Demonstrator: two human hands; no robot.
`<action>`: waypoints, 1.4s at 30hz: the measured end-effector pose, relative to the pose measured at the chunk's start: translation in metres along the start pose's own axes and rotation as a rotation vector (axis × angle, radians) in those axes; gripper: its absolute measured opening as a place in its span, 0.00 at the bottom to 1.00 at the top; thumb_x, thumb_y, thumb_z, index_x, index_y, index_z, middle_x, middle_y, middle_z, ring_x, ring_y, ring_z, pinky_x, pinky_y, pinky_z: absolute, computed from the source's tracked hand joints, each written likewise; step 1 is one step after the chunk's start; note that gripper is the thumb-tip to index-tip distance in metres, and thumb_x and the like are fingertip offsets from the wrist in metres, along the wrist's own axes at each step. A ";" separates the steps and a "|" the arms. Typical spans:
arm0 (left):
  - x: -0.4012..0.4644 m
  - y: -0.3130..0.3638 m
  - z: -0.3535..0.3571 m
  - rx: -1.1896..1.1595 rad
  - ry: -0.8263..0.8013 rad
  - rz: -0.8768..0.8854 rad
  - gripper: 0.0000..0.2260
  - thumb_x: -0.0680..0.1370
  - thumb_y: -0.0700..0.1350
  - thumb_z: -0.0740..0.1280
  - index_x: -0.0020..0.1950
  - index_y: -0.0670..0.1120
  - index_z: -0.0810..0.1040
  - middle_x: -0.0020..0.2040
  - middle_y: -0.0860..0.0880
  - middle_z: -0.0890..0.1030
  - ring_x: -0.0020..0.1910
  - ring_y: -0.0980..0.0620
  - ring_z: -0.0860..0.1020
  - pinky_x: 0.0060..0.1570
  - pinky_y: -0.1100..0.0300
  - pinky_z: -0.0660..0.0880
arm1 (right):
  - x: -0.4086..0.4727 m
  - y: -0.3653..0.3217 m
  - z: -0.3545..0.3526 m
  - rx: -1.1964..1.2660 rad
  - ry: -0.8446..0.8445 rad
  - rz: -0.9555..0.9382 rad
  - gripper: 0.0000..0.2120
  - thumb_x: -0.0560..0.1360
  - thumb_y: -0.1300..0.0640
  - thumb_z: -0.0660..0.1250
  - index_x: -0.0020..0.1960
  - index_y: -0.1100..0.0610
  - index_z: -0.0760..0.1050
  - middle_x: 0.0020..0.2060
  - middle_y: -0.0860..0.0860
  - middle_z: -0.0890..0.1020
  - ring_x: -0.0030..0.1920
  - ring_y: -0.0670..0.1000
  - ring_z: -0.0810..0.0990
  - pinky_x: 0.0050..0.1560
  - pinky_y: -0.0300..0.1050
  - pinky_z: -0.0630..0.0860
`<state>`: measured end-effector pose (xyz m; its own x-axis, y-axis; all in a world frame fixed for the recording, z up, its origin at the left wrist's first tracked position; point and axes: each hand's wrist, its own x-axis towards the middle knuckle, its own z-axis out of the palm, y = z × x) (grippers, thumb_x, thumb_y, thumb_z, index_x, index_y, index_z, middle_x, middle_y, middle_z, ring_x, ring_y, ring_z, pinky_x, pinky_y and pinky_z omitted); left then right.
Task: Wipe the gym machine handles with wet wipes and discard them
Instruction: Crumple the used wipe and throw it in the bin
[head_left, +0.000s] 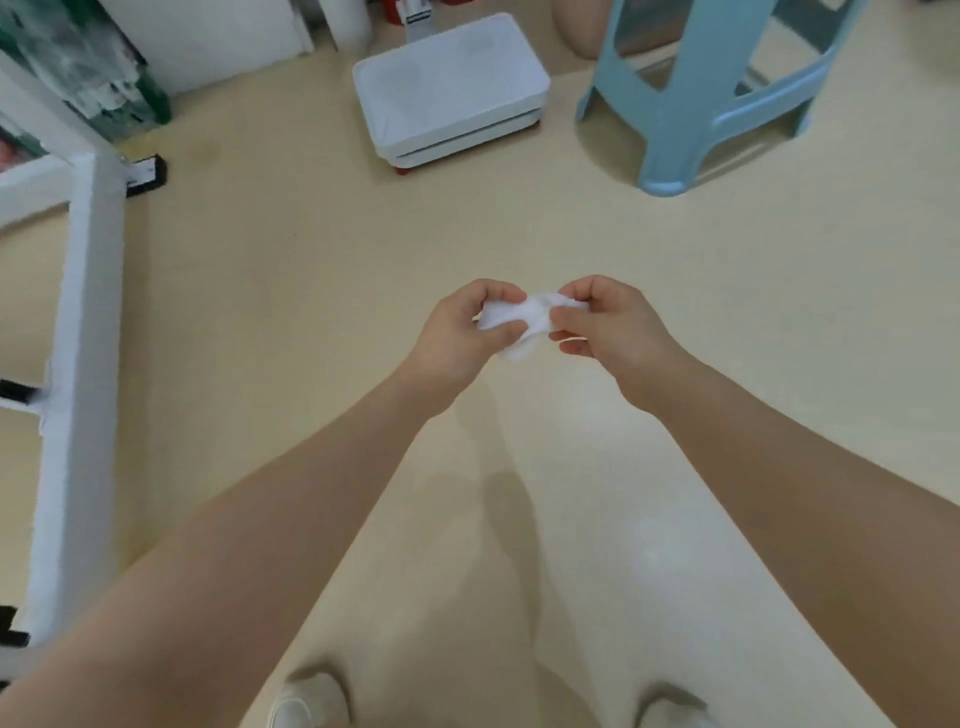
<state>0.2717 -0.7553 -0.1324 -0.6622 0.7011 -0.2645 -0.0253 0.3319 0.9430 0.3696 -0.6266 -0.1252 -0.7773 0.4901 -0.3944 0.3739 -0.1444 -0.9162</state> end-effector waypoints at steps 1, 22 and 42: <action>-0.003 0.029 0.021 0.004 -0.031 0.009 0.11 0.74 0.36 0.67 0.53 0.48 0.74 0.46 0.53 0.76 0.40 0.55 0.75 0.39 0.69 0.72 | -0.016 -0.018 -0.028 0.002 0.028 0.004 0.08 0.73 0.66 0.64 0.40 0.55 0.71 0.36 0.49 0.77 0.36 0.49 0.77 0.43 0.41 0.74; 0.029 0.559 0.183 -0.013 0.021 -0.087 0.09 0.74 0.38 0.68 0.38 0.46 0.69 0.37 0.45 0.77 0.28 0.55 0.78 0.26 0.68 0.72 | -0.135 -0.458 -0.356 0.008 -0.008 -0.038 0.04 0.75 0.65 0.63 0.49 0.60 0.74 0.49 0.55 0.78 0.49 0.51 0.76 0.57 0.48 0.74; 0.427 0.712 0.171 -0.287 0.002 -0.150 0.08 0.75 0.31 0.64 0.40 0.42 0.76 0.38 0.45 0.78 0.36 0.52 0.77 0.42 0.65 0.78 | 0.245 -0.646 -0.494 -0.298 -0.122 -0.209 0.13 0.71 0.70 0.66 0.50 0.57 0.69 0.41 0.47 0.72 0.35 0.46 0.72 0.33 0.33 0.73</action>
<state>0.0987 -0.1116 0.3918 -0.6363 0.6565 -0.4050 -0.3333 0.2396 0.9119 0.1872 0.0112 0.4051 -0.9001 0.3742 -0.2230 0.3175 0.2130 -0.9240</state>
